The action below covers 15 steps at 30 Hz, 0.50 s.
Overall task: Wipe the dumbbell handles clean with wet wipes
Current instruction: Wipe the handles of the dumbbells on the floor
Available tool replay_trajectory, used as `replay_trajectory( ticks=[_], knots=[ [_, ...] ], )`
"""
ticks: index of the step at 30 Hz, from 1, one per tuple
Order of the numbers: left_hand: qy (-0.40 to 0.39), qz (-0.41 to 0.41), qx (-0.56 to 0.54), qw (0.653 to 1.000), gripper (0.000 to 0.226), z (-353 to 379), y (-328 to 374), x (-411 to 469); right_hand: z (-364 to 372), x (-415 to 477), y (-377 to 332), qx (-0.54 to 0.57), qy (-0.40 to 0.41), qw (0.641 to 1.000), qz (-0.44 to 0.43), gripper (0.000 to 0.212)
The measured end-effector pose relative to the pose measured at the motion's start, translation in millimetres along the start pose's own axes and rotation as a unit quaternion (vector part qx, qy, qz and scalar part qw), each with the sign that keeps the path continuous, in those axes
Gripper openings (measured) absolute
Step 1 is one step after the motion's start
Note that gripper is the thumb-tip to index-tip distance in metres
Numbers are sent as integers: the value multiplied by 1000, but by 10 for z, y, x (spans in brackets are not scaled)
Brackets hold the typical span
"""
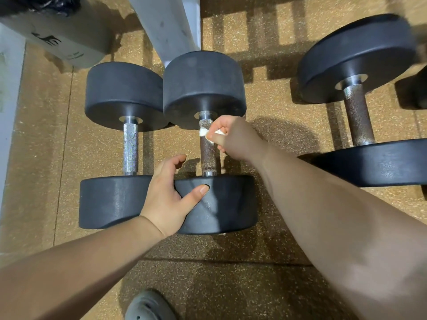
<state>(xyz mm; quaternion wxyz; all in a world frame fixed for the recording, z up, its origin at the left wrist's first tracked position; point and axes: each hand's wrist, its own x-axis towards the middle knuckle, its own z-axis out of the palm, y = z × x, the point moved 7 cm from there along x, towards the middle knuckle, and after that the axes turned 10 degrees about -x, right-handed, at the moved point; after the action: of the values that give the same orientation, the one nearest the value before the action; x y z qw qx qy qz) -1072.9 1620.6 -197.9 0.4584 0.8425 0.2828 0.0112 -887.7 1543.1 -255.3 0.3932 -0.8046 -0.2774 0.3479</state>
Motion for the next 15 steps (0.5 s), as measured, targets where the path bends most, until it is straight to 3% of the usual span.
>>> replay_trajectory(
  ticks=[5,9,11,13,15],
  knots=[
    [12,-6,-6,1000,83,-6,20,-5,123,-186,-104,-115,-83,986,-84,5],
    [18,-29,-20,999,90,12,20,-12,-139,59,-202,-95,91,989,-71,11],
    [33,-29,-26,999,91,18,36,-16,-180,39,-201,-107,132,983,-66,10],
    [61,-11,-29,998,89,19,86,-22,-111,-55,-217,-159,88,978,-107,11],
    [81,11,-23,996,88,42,148,-30,-19,-147,-252,-213,-12,965,-155,11]
  ],
)
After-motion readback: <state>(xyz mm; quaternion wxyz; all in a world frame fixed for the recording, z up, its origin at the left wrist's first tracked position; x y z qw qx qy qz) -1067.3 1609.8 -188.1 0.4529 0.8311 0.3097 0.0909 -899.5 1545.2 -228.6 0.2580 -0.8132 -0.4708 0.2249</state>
